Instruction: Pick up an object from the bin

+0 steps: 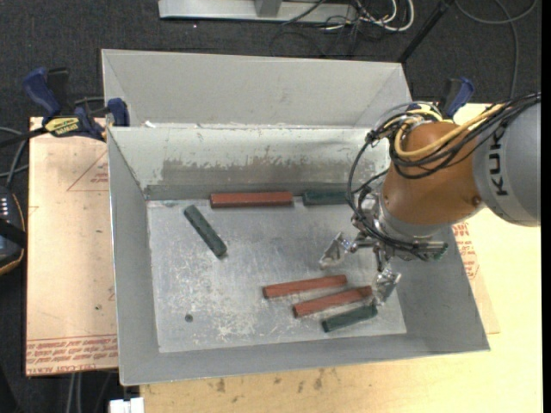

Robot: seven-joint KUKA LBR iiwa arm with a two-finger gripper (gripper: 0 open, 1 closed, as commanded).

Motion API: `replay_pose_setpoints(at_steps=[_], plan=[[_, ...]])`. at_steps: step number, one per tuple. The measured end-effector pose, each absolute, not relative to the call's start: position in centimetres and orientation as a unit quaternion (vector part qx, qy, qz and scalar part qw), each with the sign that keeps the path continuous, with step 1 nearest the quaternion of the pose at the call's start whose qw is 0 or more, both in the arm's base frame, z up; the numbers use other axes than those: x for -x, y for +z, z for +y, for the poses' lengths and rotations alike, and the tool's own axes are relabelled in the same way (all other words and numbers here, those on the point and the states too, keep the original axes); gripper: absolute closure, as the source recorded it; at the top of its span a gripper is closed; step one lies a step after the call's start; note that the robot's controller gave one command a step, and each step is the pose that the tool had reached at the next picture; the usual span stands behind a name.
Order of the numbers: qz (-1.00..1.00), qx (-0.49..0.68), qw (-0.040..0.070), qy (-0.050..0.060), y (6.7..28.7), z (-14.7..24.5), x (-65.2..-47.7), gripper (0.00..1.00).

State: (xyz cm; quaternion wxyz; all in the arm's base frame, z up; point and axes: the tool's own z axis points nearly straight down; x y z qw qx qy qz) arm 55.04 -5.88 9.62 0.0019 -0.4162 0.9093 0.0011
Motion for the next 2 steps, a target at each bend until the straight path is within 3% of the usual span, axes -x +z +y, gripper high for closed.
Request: replay_pose_setpoints(at_steps=[1,2], plan=[[0.894,0.448,0.009,-0.002,8.08,-3.9,-54.57,1.0],[0.894,0.448,0.009,-0.002,8.08,-3.9,-54.57,1.0]])
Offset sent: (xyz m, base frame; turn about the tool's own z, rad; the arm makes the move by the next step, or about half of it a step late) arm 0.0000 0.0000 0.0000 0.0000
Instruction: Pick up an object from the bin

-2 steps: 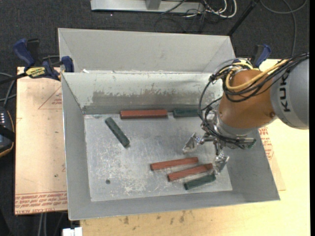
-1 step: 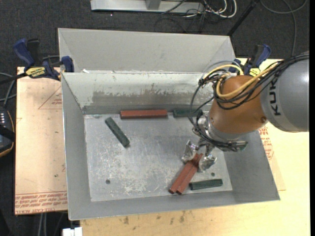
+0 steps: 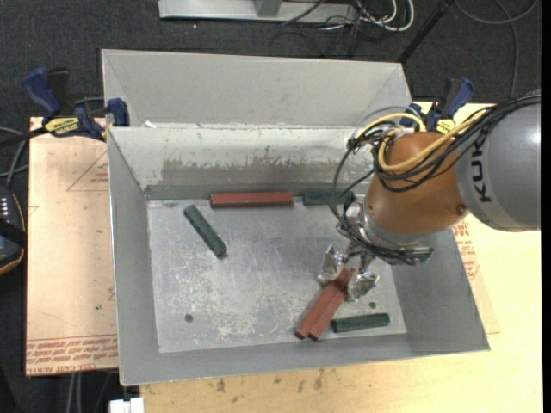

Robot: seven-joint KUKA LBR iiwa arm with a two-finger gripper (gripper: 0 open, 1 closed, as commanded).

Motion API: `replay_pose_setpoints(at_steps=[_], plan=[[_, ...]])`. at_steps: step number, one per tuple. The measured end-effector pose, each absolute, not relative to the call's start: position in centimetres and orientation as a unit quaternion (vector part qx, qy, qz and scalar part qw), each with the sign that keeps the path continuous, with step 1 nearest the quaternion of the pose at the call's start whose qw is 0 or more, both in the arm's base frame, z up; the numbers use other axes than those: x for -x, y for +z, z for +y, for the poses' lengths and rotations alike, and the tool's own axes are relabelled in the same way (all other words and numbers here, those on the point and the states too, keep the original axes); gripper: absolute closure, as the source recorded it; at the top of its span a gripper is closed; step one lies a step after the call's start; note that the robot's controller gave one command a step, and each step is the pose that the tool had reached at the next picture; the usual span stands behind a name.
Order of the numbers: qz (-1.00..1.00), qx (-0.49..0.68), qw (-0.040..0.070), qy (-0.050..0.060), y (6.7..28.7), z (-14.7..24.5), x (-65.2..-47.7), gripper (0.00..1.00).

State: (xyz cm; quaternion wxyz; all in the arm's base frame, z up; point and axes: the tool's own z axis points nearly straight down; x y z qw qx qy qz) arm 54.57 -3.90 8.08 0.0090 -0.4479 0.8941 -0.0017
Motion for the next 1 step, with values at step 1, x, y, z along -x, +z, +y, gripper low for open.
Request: replay_pose_setpoints(at_steps=[1], plan=[[0.897,0.442,0.003,-0.001,23.55,-5.99,-56.22,1.0]])
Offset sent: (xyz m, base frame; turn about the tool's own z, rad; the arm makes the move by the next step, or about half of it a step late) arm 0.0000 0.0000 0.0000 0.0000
